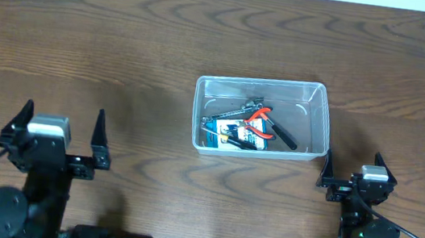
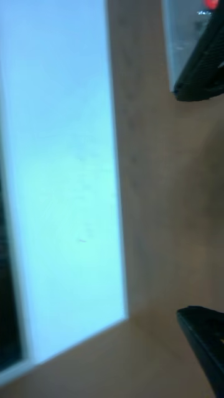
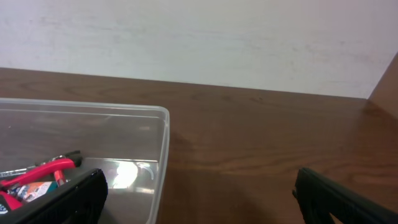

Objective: Pack container

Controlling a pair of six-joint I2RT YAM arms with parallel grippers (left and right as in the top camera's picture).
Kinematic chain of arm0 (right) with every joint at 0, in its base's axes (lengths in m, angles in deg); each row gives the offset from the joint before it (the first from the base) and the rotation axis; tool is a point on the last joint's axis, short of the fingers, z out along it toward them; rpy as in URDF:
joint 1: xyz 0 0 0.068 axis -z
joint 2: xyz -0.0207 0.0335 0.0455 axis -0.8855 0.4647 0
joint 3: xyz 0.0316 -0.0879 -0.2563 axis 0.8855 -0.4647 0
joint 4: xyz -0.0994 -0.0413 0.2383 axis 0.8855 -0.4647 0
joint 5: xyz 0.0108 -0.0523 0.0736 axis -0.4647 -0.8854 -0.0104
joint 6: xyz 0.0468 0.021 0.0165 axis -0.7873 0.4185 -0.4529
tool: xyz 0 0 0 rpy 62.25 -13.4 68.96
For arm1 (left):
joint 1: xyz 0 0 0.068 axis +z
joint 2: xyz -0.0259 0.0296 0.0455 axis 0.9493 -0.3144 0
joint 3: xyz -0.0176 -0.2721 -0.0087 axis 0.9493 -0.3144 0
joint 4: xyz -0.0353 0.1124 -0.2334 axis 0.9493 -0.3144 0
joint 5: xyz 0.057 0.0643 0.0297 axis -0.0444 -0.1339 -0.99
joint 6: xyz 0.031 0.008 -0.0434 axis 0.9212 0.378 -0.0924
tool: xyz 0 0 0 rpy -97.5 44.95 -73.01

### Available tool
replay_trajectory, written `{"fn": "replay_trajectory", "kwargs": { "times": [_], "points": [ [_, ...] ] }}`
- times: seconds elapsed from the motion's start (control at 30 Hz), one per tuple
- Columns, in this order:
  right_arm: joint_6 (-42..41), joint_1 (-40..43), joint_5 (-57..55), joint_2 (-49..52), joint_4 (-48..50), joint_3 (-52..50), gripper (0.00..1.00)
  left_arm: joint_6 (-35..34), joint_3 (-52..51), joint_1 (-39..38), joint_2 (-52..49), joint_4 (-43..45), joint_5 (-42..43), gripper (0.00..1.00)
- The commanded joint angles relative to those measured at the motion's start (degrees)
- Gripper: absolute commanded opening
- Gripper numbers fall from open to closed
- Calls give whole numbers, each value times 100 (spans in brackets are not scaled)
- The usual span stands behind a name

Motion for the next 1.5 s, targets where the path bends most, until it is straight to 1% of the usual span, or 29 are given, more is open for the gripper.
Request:
{"fn": "replay_trajectory", "kwargs": {
  "times": [0.0, 0.1, 0.27, 0.43, 0.63, 0.7, 0.83, 1.0, 1.07, 1.17, 1.33, 1.47],
  "points": [
    [52, -37, -20, -37, -17, -15, 99, 74, -664, -262, 455, 660, -20, 98],
    [55, -37, -20, -37, -20, -15, 99, 76, -1241, -332, 870, 1381, 387, 98],
    [52, -37, -17, -37, -17, -15, 99, 74, -2247, -332, 1493, 2507, 706, 98],
    [52, -37, -20, -37, -20, -15, 99, 83, -3095, -328, 1991, 3250, 706, 98],
    [55, -37, -20, -37, -20, -15, 99, 105, -3547, -282, 2122, 3418, 706, 98],
    [52, -37, -20, -37, -17, -15, 99, 247, -3622, -236, 2122, 3418, 706, 98],
    [55, -37, -20, -37, -17, -15, 99, 901, -3803, -162, 2124, 3421, 706, 98],
    [52, -37, -20, -37, -17, -15, 99, 957, -4131, -162, 2124, 3432, 706, 98],
    [52, -37, -20, -37, -17, -15, 99, 957, -4321, -157, 2124, 3565, 706, 98],
    [52, -37, -20, -37, -17, -15, 99, 1075, -4627, -140, 2127, 4000, 704, 98],
    [52, -37, -20, -37, -20, -15, 99, 1084, -4883, -68, 2127, 4752, 695, 98],
    [55, -37, -20, -37, -20, -15, 99, 1071, -4933, -63, 2127, 4942, 308, 98]
  ]
}}
